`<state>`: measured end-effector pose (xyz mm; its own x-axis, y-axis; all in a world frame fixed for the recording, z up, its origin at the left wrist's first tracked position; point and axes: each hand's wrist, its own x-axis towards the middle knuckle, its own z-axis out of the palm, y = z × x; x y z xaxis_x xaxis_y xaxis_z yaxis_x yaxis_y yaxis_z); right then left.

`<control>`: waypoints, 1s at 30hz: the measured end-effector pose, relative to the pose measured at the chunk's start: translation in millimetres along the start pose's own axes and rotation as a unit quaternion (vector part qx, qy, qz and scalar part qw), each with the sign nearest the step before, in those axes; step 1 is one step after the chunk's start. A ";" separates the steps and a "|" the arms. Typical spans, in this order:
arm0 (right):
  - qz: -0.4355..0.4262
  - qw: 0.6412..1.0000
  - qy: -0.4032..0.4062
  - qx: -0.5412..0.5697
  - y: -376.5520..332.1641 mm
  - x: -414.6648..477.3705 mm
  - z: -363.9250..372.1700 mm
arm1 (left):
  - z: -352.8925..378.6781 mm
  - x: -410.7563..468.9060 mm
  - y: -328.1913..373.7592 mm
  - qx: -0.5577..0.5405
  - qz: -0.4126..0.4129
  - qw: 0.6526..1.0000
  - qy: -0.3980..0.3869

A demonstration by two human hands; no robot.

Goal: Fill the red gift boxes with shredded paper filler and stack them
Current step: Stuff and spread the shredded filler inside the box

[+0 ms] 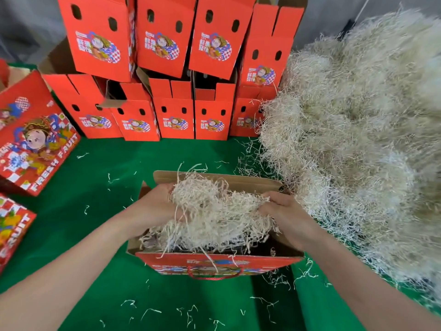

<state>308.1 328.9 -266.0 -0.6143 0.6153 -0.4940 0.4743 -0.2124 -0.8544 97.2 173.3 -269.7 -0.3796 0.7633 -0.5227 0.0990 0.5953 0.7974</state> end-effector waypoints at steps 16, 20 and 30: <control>-0.025 0.983 -0.151 0.104 -0.5 -1.5 14.0 | 17.2 6.1 12.5 -0.129 -0.013 0.991 -0.034; -0.066 0.991 -0.109 -0.029 -6.4 0.4 35.4 | 25.6 5.1 17.5 -0.107 -0.024 0.992 -0.062; -0.066 0.994 -0.081 0.007 -8.0 -3.0 13.9 | 7.3 6.8 10.7 -0.132 -0.005 0.985 0.107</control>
<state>297.3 318.3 -260.0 -0.7648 0.5085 -0.3957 0.3747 -0.1486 -0.9152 102.4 186.7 -266.8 -0.5666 0.6706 -0.4787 -0.1388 0.4950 0.8577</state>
